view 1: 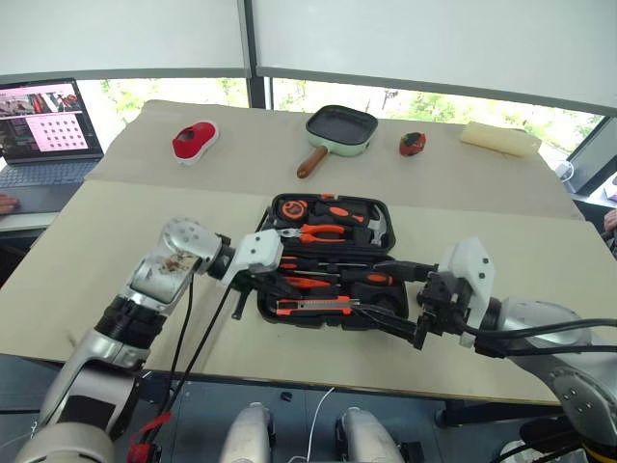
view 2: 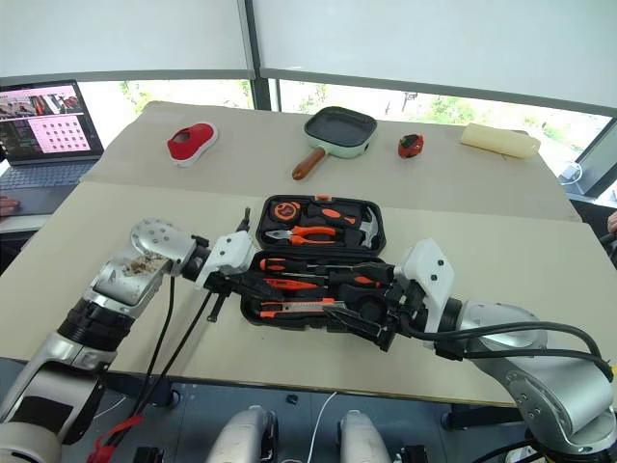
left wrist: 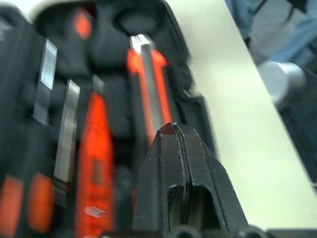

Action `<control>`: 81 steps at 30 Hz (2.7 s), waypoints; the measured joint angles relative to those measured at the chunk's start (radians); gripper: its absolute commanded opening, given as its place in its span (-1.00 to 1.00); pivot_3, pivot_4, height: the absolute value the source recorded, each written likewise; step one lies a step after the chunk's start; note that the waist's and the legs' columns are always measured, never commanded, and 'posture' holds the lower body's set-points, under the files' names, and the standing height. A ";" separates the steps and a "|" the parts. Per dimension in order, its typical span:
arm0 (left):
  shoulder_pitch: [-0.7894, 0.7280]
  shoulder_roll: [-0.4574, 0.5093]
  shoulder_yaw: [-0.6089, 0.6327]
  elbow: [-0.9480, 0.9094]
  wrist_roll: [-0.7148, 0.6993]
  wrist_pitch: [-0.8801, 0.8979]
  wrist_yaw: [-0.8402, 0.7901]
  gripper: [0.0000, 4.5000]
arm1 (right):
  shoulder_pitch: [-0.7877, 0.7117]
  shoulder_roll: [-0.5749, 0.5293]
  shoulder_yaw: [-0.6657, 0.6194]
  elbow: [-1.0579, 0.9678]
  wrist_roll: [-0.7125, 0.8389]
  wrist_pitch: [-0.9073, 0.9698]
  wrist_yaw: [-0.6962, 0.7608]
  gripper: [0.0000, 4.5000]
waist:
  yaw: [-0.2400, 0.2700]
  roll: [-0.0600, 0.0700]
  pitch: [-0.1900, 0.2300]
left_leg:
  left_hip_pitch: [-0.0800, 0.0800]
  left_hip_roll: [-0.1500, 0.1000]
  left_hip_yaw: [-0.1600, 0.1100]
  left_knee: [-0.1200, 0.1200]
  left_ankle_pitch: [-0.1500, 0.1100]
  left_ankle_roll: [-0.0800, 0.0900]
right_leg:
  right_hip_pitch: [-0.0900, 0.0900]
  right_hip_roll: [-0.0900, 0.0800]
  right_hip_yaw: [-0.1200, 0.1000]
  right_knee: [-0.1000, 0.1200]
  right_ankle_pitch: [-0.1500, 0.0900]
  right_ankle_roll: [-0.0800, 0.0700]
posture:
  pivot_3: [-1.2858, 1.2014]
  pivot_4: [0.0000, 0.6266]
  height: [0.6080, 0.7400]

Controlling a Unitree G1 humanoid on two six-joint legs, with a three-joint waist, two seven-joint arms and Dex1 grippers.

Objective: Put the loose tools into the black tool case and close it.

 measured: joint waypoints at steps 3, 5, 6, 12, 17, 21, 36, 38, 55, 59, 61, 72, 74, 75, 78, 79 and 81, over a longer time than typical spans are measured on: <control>-0.005 -0.040 -0.032 0.054 0.048 -0.045 0.022 -0.99 | 0.000 0.000 0.002 0.000 0.000 0.000 0.000 1.00 | -0.001 0.000 0.000 | 0.000 0.000 0.000 0.000 0.000 0.000 | 0.000 0.000 0.000 0.000 0.000 0.000 | 0.03 -0.52 1.00; -0.005 -0.069 -0.060 0.082 0.070 -0.062 0.033 -0.99 | -0.001 0.000 0.007 0.000 0.000 0.000 0.000 1.00 | -0.001 0.000 0.000 | -0.001 0.000 0.000 0.000 0.000 0.000 | 0.000 0.000 0.000 0.000 0.000 0.000 | 0.03 -0.52 1.00; -0.005 -0.084 -0.069 0.096 0.081 -0.066 0.038 -0.99 | -0.001 0.000 0.010 0.000 0.000 0.000 -0.001 1.00 | -0.001 0.000 0.000 | -0.001 0.000 0.000 0.000 0.000 0.000 | -0.001 0.000 0.000 0.000 0.000 0.000 | 0.03 -0.52 1.00; -0.025 -0.141 -0.121 0.192 0.147 -0.183 0.069 -0.99 | 0.009 0.000 0.010 -0.001 0.000 0.000 -0.008 1.00 | 0.002 0.000 0.000 | 0.000 0.000 0.000 0.000 0.000 0.000 | 0.001 0.000 0.000 -0.001 0.000 0.000 | 0.03 -0.52 1.00; -0.032 -0.146 -0.129 0.227 0.166 -0.263 0.069 -0.99 | 0.029 0.000 0.010 -0.009 0.000 0.000 -0.023 1.00 | 0.006 0.000 0.000 | 0.002 0.000 0.000 0.000 0.000 0.000 | 0.003 -0.001 0.000 -0.002 0.000 0.000 | 0.03 -0.52 1.00; -0.017 -0.143 -0.116 0.226 0.160 -0.282 0.069 -0.99 | 0.061 0.000 0.000 -0.031 0.002 0.000 -0.029 1.00 | 0.004 0.000 -0.001 | 0.002 0.000 0.000 0.000 0.000 0.000 | 0.003 0.000 0.000 -0.002 0.000 0.000 | 0.03 -0.52 1.00; -0.011 0.053 0.162 0.041 -0.150 0.072 -0.031 0.99 | 0.592 -0.052 -0.565 0.053 -0.042 0.005 0.121 1.00 | 0.001 0.000 0.000 | -0.001 0.000 -0.001 -0.001 0.000 0.000 | 0.002 -0.001 -0.001 -0.005 -0.001 0.002 | 0.03 -0.52 1.00; -0.011 0.053 0.162 0.014 -0.164 0.105 -0.030 0.99 | 0.578 -0.070 -0.555 0.073 -0.052 -0.003 0.139 1.00 | -0.001 0.000 0.000 | -0.001 0.000 -0.001 -0.001 0.000 0.000 | 0.002 -0.001 -0.001 -0.005 -0.001 0.002 | 0.03 -0.52 1.00; 0.016 0.044 0.163 -0.152 -0.226 0.187 0.017 1.00 | 0.060 -0.125 0.068 0.454 -0.388 -0.074 0.133 0.51 | -0.001 0.002 0.002 | -0.002 -0.002 0.000 -0.005 0.000 0.000 | -0.001 -0.001 0.001 -0.007 -0.001 0.002 | 0.03 -0.52 1.00; 0.016 0.045 0.164 -0.160 -0.237 0.211 0.031 1.00 | 0.042 -0.118 0.099 0.496 -0.425 -0.092 0.137 -0.07 | -0.004 0.002 0.002 | -0.002 -0.001 0.000 -0.005 0.000 0.000 | -0.001 -0.001 0.001 -0.006 -0.001 0.002 | 0.03 -0.52 1.00; 0.016 0.048 0.164 -0.160 -0.238 0.219 0.039 1.00 | 0.035 -0.103 0.108 0.503 -0.437 -0.114 0.145 -0.38 | -0.006 0.002 0.001 | -0.002 -0.001 0.000 -0.005 0.000 0.000 | -0.001 0.000 0.001 -0.006 -0.001 0.002 | 0.03 -0.52 1.00; 0.022 0.061 0.152 -0.168 -0.235 0.194 0.023 1.00 | -0.004 -0.089 0.052 0.388 -0.379 -0.093 0.158 -0.99 | -0.010 0.002 0.002 | -0.002 -0.001 0.000 -0.005 0.000 0.000 | -0.001 0.000 0.001 -0.006 -0.001 0.001 | 0.03 -0.52 1.00; 0.029 0.069 0.142 -0.175 -0.233 0.181 0.009 1.00 | -0.056 -0.088 0.056 0.281 -0.312 -0.048 0.180 -0.99 | -0.011 0.002 0.002 | -0.001 0.000 0.000 -0.005 0.000 0.000 | -0.001 0.001 0.001 -0.006 -0.001 0.001 | 0.03 -0.52 1.00; 0.032 0.069 0.136 -0.179 -0.233 0.179 0.004 1.00 | -0.076 -0.088 0.070 0.240 -0.299 -0.035 0.185 -0.99 | -0.010 0.002 0.002 | -0.001 0.000 -0.001 -0.006 0.000 0.000 | -0.001 0.001 0.000 -0.006 -0.001 0.001 | 0.03 -0.52 1.00; 0.047 0.073 0.126 -0.184 -0.232 0.177 0.000 1.00 | -0.091 -0.088 0.145 0.184 -0.288 -0.002 0.192 -0.99 | -0.003 0.002 0.002 | -0.002 -0.001 0.000 -0.006 0.000 0.000 | -0.001 0.000 0.000 -0.006 -0.001 0.001 | 0.03 -0.52 1.00; 0.047 0.075 0.124 -0.185 -0.231 0.177 0.000 1.00 | -0.090 -0.087 0.167 0.184 -0.292 0.007 0.190 -0.99 | 0.000 0.002 0.002 | -0.002 -0.001 0.000 -0.005 0.000 0.000 | -0.001 -0.001 0.000 -0.007 -0.001 0.001 | 0.03 -0.52 1.00; 0.047 0.077 0.124 -0.185 -0.231 0.177 -0.001 1.00 | -0.090 -0.085 0.214 0.184 -0.315 0.018 0.177 -0.99 | 0.001 0.002 0.002 | -0.002 -0.002 0.000 -0.005 0.000 0.000 | -0.001 -0.002 0.000 -0.007 -0.001 0.001 | 0.03 -0.52 1.00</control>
